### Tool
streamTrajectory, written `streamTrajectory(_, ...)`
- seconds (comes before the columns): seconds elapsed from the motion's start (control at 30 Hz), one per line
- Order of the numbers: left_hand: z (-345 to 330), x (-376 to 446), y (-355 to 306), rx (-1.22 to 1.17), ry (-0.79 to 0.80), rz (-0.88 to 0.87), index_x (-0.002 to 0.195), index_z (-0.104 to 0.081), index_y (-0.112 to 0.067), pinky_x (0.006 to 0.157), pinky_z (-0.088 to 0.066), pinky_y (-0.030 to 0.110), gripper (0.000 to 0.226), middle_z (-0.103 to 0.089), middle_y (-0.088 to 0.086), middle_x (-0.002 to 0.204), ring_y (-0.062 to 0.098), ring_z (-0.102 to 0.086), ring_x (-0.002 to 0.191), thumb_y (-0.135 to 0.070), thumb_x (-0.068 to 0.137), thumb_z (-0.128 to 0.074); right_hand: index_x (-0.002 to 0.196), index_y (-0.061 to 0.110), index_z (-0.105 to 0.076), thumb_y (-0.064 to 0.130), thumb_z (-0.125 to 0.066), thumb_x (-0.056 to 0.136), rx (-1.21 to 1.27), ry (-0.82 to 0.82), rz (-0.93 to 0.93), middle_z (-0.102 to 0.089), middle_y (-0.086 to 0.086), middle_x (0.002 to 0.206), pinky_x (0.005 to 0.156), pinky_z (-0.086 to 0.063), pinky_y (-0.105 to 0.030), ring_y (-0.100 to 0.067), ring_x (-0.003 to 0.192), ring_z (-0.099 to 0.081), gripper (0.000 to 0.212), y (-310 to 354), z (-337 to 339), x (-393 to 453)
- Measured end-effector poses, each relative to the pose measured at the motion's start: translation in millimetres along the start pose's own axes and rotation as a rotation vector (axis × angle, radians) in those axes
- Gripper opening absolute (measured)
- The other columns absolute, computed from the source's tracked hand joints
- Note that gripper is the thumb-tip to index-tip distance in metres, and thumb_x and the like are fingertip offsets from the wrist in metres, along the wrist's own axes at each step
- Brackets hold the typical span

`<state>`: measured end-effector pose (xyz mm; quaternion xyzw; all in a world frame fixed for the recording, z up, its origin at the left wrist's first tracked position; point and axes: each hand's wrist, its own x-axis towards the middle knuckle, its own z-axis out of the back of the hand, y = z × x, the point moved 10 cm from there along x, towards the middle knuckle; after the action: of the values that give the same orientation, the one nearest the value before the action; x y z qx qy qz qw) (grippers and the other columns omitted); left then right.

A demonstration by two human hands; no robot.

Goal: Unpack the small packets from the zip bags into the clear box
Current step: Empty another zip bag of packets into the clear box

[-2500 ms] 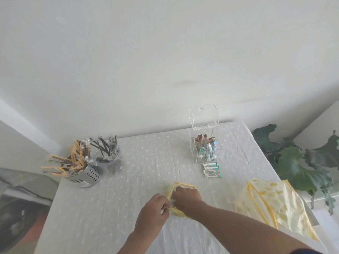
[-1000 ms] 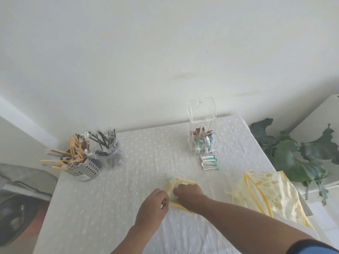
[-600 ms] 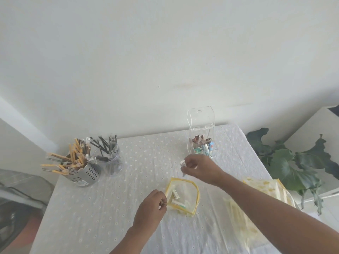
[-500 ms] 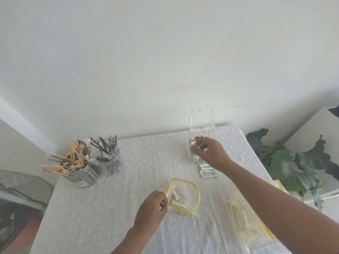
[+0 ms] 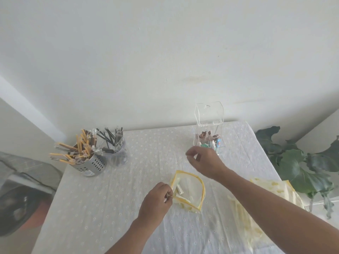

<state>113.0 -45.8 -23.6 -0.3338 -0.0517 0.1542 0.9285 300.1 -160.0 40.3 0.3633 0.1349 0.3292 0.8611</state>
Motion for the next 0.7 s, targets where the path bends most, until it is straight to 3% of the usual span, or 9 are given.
streamTrajectory(0.07,0.8,0.4,-0.6,0.002,-0.003,-0.004,0.084,-0.063,-0.023,0.062,-0.056,0.026,0.015,-0.058,-0.015,0.087,0.006,-0.059,0.069,-0.01,0.085,-0.07,0.111,0.019,-0.075,0.022,-0.068,0.096,-0.116,0.404,0.031,-0.076,0.013,0.096,0.075,-0.055,-0.02,0.0,0.068,-0.07,0.017,2.4,-64.0,-26.4)
streamTrajectory(0.13,0.0,-0.4,-2.6,0.009,0.004,-0.013,0.083,-0.063,-0.022,0.062,-0.055,0.025,0.015,-0.058,-0.015,0.086,0.007,-0.059,0.068,-0.009,0.085,-0.07,0.13,0.019,-0.066,0.029,-0.067,0.096,-0.407,0.669,-0.001,-0.073,0.002,0.119,0.093,-0.056,-0.034,-0.017,0.104,-0.072,0.036,-20.2,-114.0,-47.1)
streamTrajectory(0.2,-4.1,-3.8,-4.2,0.024,0.026,-0.024,0.082,-0.062,-0.022,0.06,-0.053,0.022,0.015,-0.056,-0.016,0.085,0.007,-0.056,0.067,-0.009,0.086,-0.068,0.139,0.019,-0.054,0.039,-0.068,0.094,-0.63,0.667,-0.065,-0.062,-0.005,0.135,0.098,-0.054,-0.042,-0.029,0.124,-0.061,0.052,-40.9,-134.4,-51.6)
streamTrajectory(0.27,-10.2,-8.1,-4.6,0.036,0.053,-0.029,0.083,-0.062,-0.022,0.06,-0.048,0.017,0.014,-0.053,-0.017,0.085,0.007,-0.055,0.067,-0.01,0.087,-0.067,0.14,0.018,-0.051,0.042,-0.069,0.092,-0.684,0.615,-0.114,-0.058,-0.005,0.138,0.097,-0.054,-0.043,-0.03,0.125,-0.061,0.057,-47.7,-145.6,-51.9)
streamTrajectory(0.4,-17.5,-15.6,-3.1,0.032,0.076,-0.014,0.085,-0.063,-0.02,0.061,-0.042,0.011,0.011,-0.051,-0.018,0.086,0.004,-0.053,0.068,-0.01,0.088,-0.066,0.131,0.017,-0.061,0.022,-0.063,0.096,-0.729,0.516,-0.134,-0.067,-0.002,0.125,0.089,-0.055,-0.037,-0.029,0.112,-0.069,0.036,-48.1,-157.6,-50.2)
streamTrajectory(0.5,-16.3,-16.5,0.2,0.035,0.082,0.001,0.084,-0.063,-0.021,0.063,-0.05,0.018,0.012,-0.053,-0.017,0.086,0.006,-0.056,0.069,-0.01,0.087,-0.067,0.123,0.015,-0.066,0.008,-0.059,0.097,-0.787,0.463,-0.116,-0.07,-0.003,0.12,0.084,-0.055,-0.037,-0.03,0.109,-0.071,0.028,-45.7,-159.8,-49.5)
streamTrajectory(0.57,-14.7,-16.1,2.1,0.033,0.087,0.011,0.084,-0.064,-0.021,0.065,-0.054,0.023,0.012,-0.054,-0.017,0.086,0.008,-0.059,0.07,-0.009,0.086,-0.067,0.12,0.015,-0.068,0.009,-0.059,0.098,-0.79,0.43,-0.103,-0.07,-0.004,0.12,0.081,-0.054,-0.037,-0.03,0.107,-0.071,0.024,-44.6,-160.5,-48.0)
streamTrajectory(0.7,-11.8,-15.3,1.7,0.033,0.083,0.016,0.084,-0.063,-0.022,0.063,-0.048,0.017,0.012,-0.055,-0.015,0.087,0.007,-0.058,0.07,-0.012,0.088,-0.067,0.124,0.014,-0.065,0.023,-0.047,0.103,-0.7,0.383,-0.149,-0.068,-0.006,0.125,0.088,-0.053,-0.038,-0.03,0.113,-0.068,0.028,-41.8,-157.5,-49.9)
